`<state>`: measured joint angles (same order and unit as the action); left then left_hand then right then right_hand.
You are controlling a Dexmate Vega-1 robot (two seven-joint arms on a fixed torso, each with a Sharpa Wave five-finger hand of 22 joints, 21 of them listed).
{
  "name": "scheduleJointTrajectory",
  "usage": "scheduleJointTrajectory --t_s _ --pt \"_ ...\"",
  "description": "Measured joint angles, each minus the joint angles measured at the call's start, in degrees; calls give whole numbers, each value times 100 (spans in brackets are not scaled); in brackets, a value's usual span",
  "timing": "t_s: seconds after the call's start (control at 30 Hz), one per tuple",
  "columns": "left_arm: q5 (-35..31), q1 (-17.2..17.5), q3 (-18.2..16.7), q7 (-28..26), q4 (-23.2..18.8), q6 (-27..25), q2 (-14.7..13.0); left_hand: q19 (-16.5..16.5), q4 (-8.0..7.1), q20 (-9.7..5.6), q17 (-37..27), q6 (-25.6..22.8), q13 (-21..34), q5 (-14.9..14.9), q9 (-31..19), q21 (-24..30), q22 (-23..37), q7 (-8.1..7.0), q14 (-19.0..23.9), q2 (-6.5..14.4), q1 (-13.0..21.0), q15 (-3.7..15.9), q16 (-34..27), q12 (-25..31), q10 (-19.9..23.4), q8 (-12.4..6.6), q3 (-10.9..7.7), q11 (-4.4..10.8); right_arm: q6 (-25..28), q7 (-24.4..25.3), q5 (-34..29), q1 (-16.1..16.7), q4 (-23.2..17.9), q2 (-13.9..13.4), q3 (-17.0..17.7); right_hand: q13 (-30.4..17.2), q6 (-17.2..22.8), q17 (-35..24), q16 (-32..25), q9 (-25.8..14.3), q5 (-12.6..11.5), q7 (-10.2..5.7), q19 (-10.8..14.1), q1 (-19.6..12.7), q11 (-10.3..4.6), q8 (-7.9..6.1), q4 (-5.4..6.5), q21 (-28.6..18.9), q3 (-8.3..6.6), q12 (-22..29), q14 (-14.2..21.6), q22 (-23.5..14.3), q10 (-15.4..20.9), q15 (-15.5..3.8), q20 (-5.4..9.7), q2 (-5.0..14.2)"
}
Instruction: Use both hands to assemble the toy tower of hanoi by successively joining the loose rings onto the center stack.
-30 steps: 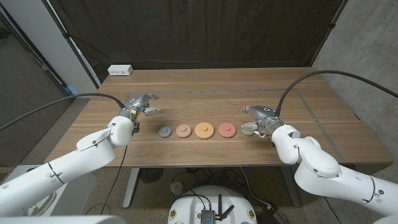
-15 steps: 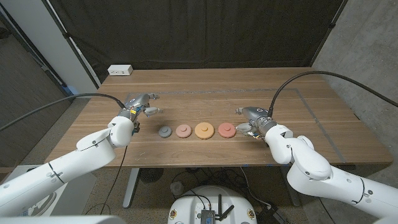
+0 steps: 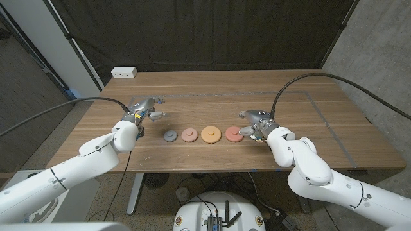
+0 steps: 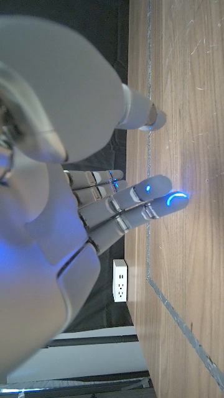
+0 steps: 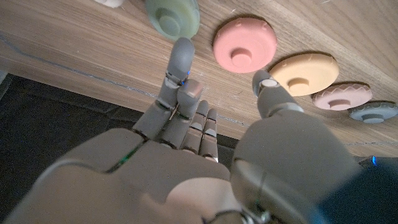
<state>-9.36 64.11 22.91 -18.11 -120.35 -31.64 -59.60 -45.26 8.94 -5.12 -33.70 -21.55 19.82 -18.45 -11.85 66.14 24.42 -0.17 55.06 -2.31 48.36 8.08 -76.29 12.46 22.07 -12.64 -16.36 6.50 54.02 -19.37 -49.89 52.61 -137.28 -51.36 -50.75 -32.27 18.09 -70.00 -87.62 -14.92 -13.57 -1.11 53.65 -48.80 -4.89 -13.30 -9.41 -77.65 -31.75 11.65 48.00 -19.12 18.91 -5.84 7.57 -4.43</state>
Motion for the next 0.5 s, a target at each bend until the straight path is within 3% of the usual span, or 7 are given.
scheduleJointTrajectory --t_s 0.5 --pt "68 72 -76 -27 53 90 -11 0 0 0 -1 -34 27 -23 0 89 -53 7 0 22 22 0 -43 0 28 0 0 -27 -74 -747 -710 -131 271 437 -118 14 -54 -2 0 0 0 54 -62 0 35 43 0 -56 0 -43 -42 26 -132 1 -21 0"
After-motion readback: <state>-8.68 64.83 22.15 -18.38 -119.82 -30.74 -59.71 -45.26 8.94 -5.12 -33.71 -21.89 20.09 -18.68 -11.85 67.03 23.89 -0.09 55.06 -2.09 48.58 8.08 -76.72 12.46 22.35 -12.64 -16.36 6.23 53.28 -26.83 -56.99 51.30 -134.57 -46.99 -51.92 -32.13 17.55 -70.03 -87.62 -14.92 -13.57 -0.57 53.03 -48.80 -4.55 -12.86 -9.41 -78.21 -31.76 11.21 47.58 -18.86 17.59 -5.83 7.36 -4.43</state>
